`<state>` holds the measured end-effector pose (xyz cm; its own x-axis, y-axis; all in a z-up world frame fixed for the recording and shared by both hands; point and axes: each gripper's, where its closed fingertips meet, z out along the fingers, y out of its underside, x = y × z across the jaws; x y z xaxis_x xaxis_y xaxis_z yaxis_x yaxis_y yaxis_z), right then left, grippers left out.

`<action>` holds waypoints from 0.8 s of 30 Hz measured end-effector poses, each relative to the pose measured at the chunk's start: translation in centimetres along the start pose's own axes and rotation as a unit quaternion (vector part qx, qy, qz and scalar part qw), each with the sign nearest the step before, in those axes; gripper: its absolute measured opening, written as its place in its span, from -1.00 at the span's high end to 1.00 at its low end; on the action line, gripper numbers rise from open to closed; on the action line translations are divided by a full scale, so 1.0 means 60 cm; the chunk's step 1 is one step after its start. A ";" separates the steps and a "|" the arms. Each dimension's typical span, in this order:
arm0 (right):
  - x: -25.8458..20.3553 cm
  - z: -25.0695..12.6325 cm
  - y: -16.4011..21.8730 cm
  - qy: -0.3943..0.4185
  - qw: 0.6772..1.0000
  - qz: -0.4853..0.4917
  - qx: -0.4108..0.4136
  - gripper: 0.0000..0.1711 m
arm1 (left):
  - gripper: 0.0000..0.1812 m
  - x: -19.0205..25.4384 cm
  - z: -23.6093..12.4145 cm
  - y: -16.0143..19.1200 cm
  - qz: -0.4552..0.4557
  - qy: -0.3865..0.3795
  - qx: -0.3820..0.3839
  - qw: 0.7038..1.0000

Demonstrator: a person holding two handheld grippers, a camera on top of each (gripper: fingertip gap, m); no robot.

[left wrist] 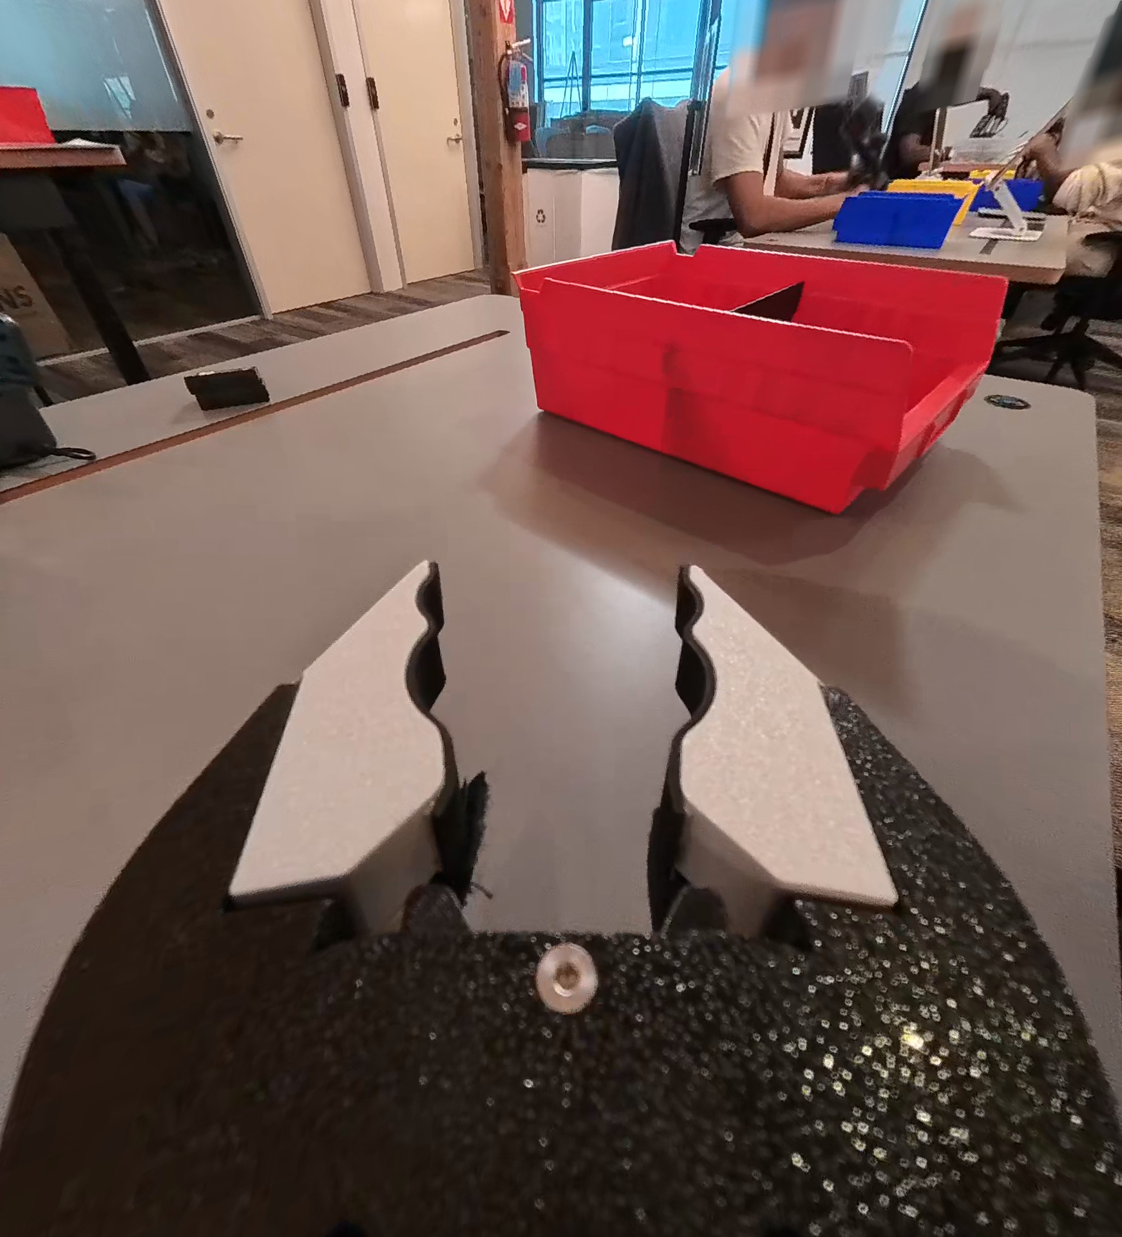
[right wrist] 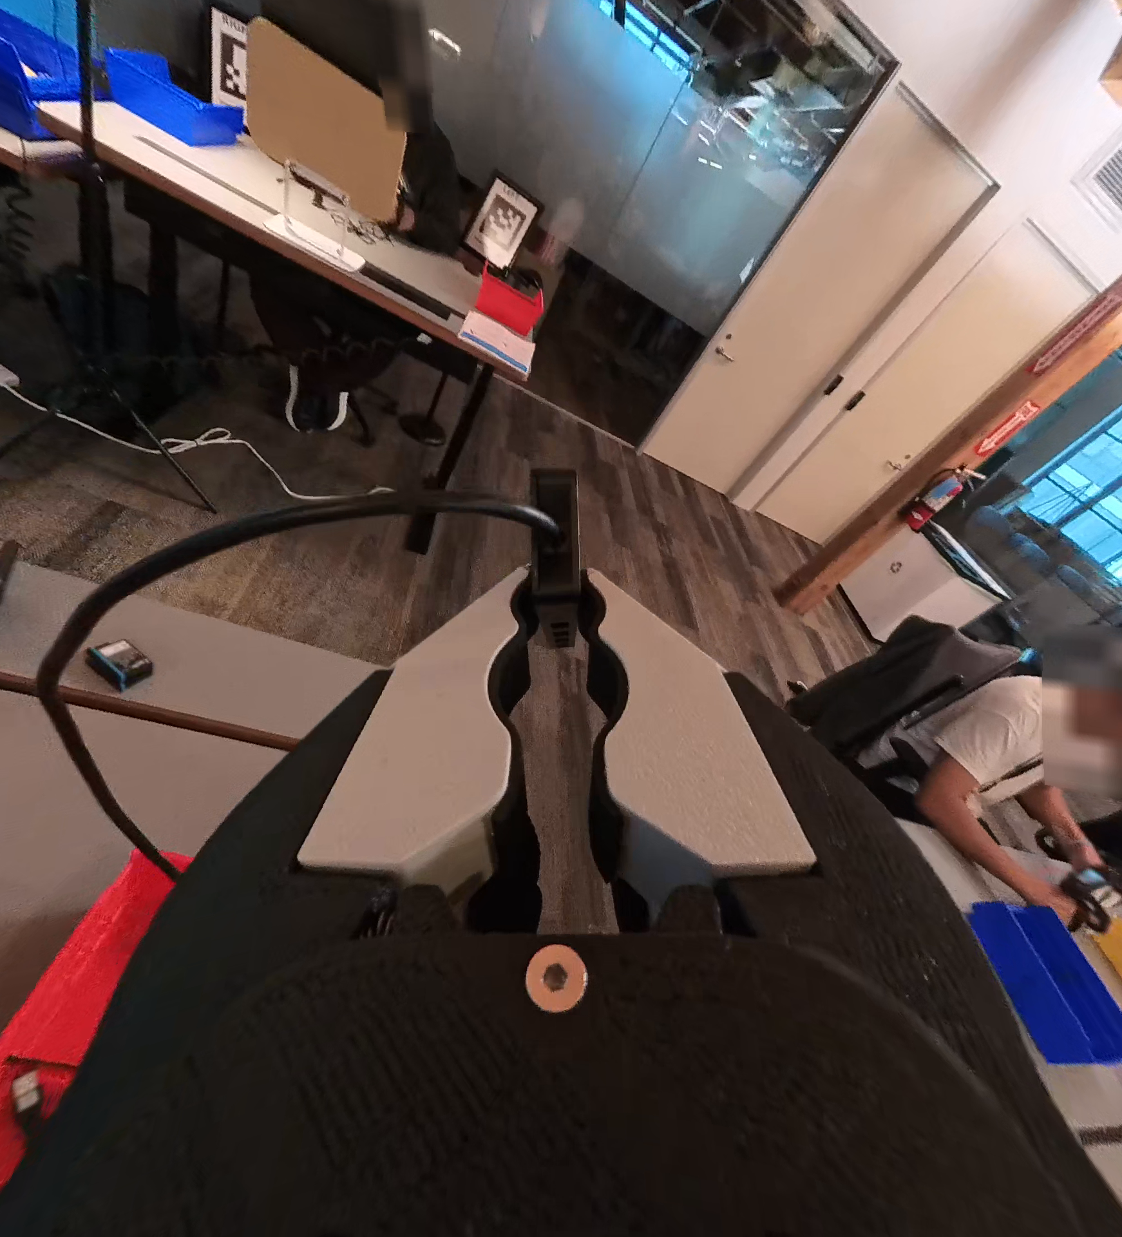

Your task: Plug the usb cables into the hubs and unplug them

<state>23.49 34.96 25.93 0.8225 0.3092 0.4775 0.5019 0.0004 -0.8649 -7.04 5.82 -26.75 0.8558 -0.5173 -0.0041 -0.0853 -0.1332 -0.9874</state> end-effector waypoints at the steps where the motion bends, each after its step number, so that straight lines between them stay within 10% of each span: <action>1: 0.000 0.005 0.014 0.000 1.000 0.002 -0.002 0.90 | 0.25 0.001 0.000 0.000 -0.001 0.001 -0.001 1.000; 15: -0.113 0.058 0.218 -0.075 0.997 -0.006 -0.009 0.90 | 0.25 0.008 0.001 0.005 0.006 0.010 -0.008 1.000; 24: -0.320 0.090 0.492 -0.187 0.950 -0.170 -0.186 0.90 | 0.27 0.010 0.002 0.008 0.011 0.012 -0.012 1.000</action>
<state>21.06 34.17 -9.63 0.4793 0.6669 0.5705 0.8381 -0.1548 -0.5231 -6.51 5.57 -27.25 0.8417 -0.5395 -0.0213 -0.1156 -0.1417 -0.9831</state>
